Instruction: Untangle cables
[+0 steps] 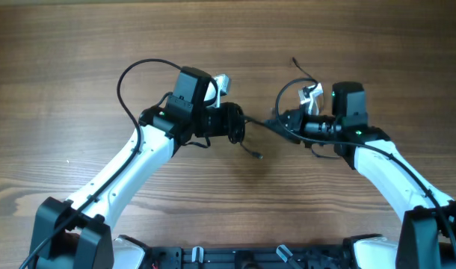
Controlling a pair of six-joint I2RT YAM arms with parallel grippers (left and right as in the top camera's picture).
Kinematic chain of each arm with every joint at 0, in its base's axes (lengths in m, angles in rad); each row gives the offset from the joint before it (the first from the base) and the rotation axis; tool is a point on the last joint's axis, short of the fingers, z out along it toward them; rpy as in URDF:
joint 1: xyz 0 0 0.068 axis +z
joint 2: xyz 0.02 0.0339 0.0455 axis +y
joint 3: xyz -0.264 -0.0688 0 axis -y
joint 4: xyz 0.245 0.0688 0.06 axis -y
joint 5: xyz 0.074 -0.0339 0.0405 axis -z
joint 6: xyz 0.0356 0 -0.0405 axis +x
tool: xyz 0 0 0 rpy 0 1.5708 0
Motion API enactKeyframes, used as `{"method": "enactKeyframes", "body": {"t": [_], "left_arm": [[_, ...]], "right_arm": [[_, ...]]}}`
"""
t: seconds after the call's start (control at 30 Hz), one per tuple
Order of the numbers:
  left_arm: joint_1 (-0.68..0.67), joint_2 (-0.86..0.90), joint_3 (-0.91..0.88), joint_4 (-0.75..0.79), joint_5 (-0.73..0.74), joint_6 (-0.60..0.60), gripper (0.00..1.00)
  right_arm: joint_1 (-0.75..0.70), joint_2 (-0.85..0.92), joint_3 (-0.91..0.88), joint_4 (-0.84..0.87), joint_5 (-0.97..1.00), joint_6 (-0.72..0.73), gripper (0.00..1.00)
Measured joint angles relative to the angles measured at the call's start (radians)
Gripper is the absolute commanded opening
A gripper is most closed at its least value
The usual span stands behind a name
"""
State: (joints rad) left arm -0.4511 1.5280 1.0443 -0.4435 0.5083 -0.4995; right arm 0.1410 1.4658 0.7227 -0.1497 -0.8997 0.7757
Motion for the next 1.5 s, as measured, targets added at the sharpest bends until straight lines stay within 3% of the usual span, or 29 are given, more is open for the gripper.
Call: {"method": "enactKeyframes", "body": {"t": [0.1, 0.2, 0.27, 0.3, 0.43, 0.53, 0.63, 0.73, 0.77, 1.13, 1.2, 1.23, 1.27, 1.33, 1.47, 1.5], "left_arm": [[-0.003, 0.001, -0.005, 0.015, -0.034, -0.024, 0.29], [0.030, 0.000, -0.005, 0.026, -0.106, -0.036, 0.68], [0.040, 0.000, -0.005, 0.028, -0.134, -0.039, 0.74], [0.040, 0.000, -0.005, 0.025, -0.140, -0.040, 0.83], [0.039, 0.000, -0.005, 0.004, -0.146, -0.041, 0.86], [0.039, 0.000, -0.005, -0.011, -0.146, -0.061, 0.64], [0.038, 0.000, -0.005, -0.030, -0.149, -0.076, 0.64], [0.014, 0.013, -0.005, 0.010, -0.151, -0.086, 0.84], [0.002, 0.026, -0.005, 0.034, -0.152, -0.083, 0.99], [-0.049, 0.220, 0.051, 0.078, -0.240, -0.089, 1.00], [-0.086, 0.246, 0.079, 0.083, -0.273, -0.087, 0.97], [-0.111, 0.266, 0.091, 0.086, -0.285, -0.082, 0.82], [-0.146, 0.294, 0.096, 0.079, -0.299, -0.068, 0.60], [-0.177, 0.314, 0.099, 0.010, -0.330, -0.022, 0.04], [-0.183, 0.315, 0.106, -0.143, -0.487, 0.063, 0.04], [-0.166, 0.311, 0.109, -0.226, -0.600, 0.069, 0.04]], "right_arm": [[0.000, -0.006, 0.003, -0.117, 0.115, -0.036, 0.04], [-0.025, -0.006, -0.006, -0.168, 0.239, -0.063, 0.04], [-0.026, -0.006, -0.007, -0.167, 0.281, -0.071, 0.04], [-0.026, -0.006, -0.007, -0.167, 0.307, -0.074, 0.05], [-0.037, -0.007, -0.007, -0.161, 0.364, -0.132, 0.05], [-0.068, -0.037, -0.008, -0.157, 0.382, -0.166, 0.05], [-0.074, -0.058, -0.008, -0.148, 0.389, -0.177, 0.05], [-0.074, -0.058, -0.008, -0.148, 0.418, -0.181, 0.05], [-0.074, -0.058, -0.008, -0.150, 0.423, -0.186, 0.05], [-0.074, -0.058, -0.008, -0.165, 0.437, -0.232, 0.05], [-0.074, -0.058, -0.008, -0.168, 0.438, -0.232, 0.05], [-0.074, -0.058, -0.008, -0.172, 0.438, -0.232, 0.05], [-0.074, -0.058, -0.008, -0.177, 0.438, -0.232, 0.05], [-0.074, -0.058, -0.008, -0.205, 0.437, -0.232, 0.05], [-0.072, -0.058, -0.009, -0.225, 0.461, -0.259, 0.04], [-0.072, -0.058, -0.009, -0.247, 0.487, -0.266, 0.04]]}}
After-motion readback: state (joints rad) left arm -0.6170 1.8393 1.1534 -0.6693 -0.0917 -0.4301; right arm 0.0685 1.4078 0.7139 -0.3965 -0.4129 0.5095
